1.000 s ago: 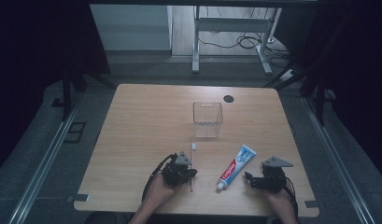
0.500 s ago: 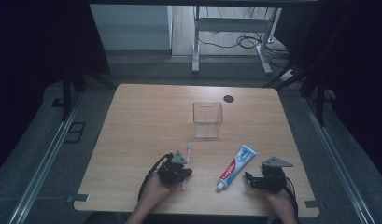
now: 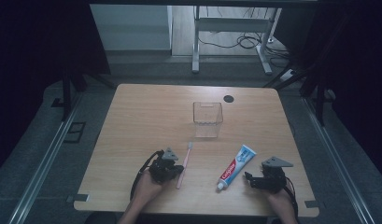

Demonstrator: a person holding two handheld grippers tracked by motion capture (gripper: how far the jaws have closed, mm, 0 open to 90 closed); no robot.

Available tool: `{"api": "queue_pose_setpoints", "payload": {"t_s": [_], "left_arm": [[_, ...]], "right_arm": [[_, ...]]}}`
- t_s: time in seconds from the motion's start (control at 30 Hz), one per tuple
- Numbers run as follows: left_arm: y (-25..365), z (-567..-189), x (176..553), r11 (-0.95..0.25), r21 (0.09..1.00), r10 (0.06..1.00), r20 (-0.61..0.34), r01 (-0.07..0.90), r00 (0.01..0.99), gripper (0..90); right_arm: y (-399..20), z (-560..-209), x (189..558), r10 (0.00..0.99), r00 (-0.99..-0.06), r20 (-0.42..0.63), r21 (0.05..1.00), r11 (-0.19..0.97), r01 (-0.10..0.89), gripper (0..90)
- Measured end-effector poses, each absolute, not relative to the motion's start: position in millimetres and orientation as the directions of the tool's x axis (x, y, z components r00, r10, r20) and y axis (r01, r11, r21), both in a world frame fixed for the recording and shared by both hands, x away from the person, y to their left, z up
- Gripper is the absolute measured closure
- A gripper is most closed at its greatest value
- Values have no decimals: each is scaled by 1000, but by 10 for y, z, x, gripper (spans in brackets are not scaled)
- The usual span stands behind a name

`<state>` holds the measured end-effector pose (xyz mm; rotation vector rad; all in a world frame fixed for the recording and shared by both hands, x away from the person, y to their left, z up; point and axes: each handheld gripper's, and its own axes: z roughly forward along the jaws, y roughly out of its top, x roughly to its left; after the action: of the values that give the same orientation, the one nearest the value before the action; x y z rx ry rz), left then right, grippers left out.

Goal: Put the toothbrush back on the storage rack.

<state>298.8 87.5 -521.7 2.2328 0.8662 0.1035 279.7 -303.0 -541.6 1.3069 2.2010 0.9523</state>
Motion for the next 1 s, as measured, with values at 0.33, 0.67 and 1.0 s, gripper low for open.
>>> {"api": "queue_pose_setpoints", "payload": {"t_s": [0.33, 0.67, 1.0], "left_arm": [[733, -5266, 2983, -564, 624, 601, -138, 540, 787, 866], [932, -5255, 3053, -566, 596, 653, -96, 569, 751, 860], [1095, -5160, 3094, -531, 619, 671, -109, 578, 734, 839]], "right_arm": [[-3030, -5416, 2797, 878, -478, -1, 730, 327, 600, 154], [-3031, -5416, 2797, 878, -479, -2, 730, 329, 600, 153], [-3031, -5416, 2797, 878, -479, -2, 730, 329, 600, 154]]}}
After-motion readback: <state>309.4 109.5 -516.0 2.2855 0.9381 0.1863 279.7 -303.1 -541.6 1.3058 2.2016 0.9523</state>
